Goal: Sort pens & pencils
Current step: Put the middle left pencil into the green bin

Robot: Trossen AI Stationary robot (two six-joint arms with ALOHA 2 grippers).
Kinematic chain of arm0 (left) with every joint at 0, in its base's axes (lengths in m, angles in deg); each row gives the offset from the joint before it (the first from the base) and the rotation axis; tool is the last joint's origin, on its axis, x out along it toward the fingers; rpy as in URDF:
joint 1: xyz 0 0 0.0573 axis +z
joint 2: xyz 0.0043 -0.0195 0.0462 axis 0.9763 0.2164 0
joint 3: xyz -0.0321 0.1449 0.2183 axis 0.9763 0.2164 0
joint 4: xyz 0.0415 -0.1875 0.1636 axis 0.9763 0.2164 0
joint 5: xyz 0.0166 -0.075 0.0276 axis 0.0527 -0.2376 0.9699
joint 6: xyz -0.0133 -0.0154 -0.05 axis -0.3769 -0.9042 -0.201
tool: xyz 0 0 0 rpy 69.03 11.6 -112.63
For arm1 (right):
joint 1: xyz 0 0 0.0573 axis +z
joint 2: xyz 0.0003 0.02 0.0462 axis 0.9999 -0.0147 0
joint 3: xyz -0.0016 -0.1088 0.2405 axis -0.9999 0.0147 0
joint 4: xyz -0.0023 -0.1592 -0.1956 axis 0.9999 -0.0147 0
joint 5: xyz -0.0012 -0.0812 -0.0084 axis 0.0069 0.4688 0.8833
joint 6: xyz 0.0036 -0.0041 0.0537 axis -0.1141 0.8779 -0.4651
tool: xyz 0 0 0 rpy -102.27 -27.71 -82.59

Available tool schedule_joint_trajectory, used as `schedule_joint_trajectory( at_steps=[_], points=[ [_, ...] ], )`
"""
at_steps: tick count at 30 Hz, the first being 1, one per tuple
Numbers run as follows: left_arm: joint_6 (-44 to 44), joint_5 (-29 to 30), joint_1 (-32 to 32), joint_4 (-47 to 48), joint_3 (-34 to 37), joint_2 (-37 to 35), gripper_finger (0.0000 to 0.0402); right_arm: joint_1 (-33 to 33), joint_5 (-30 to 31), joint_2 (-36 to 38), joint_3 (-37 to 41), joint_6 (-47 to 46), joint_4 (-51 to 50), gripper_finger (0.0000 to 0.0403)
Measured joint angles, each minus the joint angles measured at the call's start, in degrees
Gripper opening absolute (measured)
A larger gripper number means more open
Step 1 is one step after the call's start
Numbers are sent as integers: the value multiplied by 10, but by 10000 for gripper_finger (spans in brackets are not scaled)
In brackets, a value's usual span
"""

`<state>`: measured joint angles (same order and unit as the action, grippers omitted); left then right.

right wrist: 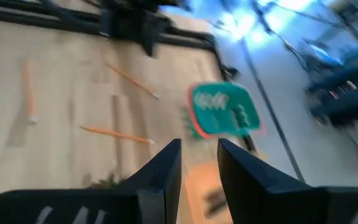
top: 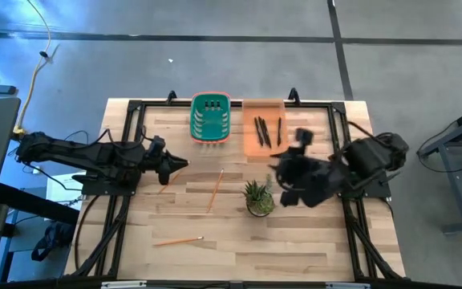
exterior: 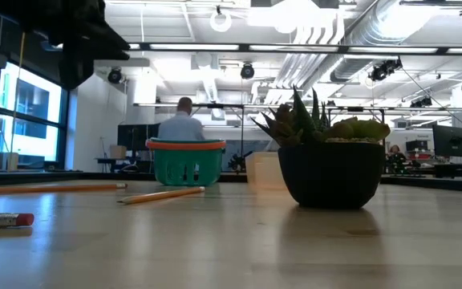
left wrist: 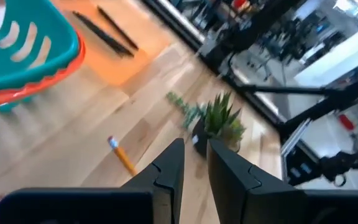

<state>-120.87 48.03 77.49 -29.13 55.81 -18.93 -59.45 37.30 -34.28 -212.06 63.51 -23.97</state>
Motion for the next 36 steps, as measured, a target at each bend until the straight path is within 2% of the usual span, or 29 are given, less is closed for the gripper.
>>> schedule_joint_trajectory(
  at_steps=[2, 6, 12, 18, 24, 29, 36],
  points=[
    [0, -3, 0, 11, 0, 14, 58, 23, 49, 16, 9, -53, -9, 96],
    [0, -11, 0, 25, 0, 51, 58, 87, 144, 70, 84, -97, 24, 96],
    [-2, -14, 0, 20, 0, 97, 58, 156, 239, 150, 249, -281, 32, 96],
    [-67, -18, 0, 20, 0, 128, 58, 206, 322, 196, 431, -426, 118, 96],
    [-73, -38, 0, 25, 0, 133, 58, 218, 329, 213, 562, -507, 233, 96],
    [-96, -23, 0, 54, 0, 133, 58, 218, 319, 213, 620, -511, 322, 96],
    [-116, 2, 0, 87, 0, 133, 58, 229, 316, 213, 682, -541, 375, 96]
  ],
)
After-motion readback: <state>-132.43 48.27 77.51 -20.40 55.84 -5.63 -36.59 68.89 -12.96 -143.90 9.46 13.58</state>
